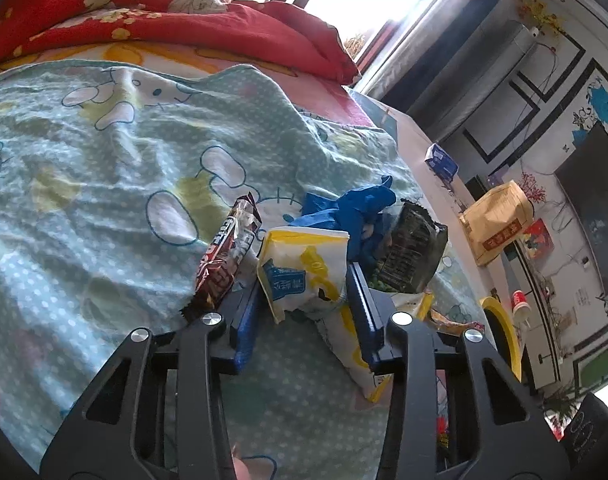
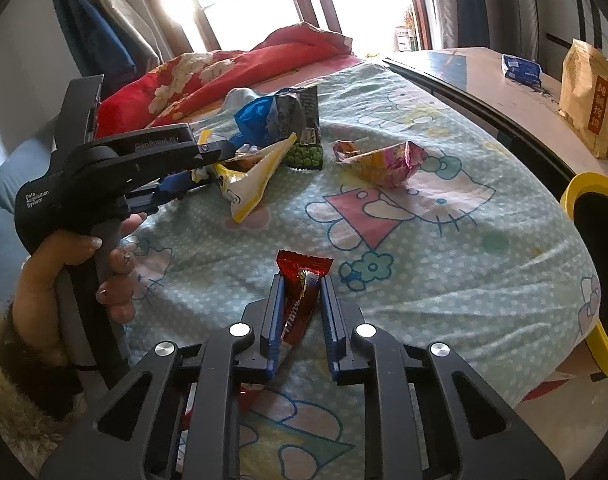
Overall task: Collect trash
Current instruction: 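Grasp the red candy wrapper with the right tool while the left tool grasps the yellow-white snack bag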
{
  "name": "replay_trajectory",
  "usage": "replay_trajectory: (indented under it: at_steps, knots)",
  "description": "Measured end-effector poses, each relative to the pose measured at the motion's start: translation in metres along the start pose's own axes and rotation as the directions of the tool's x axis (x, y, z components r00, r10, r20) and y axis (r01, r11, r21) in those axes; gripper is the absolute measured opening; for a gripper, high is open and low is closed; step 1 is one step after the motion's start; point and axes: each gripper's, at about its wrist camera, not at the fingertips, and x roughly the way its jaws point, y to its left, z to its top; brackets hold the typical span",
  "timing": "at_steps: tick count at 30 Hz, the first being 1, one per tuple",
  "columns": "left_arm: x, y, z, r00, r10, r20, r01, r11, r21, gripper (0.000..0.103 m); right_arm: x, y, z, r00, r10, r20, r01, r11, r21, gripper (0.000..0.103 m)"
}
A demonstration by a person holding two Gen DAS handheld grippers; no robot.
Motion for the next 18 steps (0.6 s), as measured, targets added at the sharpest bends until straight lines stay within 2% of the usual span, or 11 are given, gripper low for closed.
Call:
replay_trajectory:
  at_steps: [10,18]
  knots:
    - [-0.030,-0.019,-0.008,0.997,-0.030,0.067,0.025,0.997,0.080,0.029,-0.021,0.001,0.009,0.998,-0.008,0.070,0.009,1.000,-0.020,0.015]
    - [-0.067,-0.034,-0.006,0.988,-0.047,0.147,0.026,0.989,0.147,0.029,-0.042,-0.006,0.020,0.991,-0.026,0.135,0.028,0.999,-0.017,0.015]
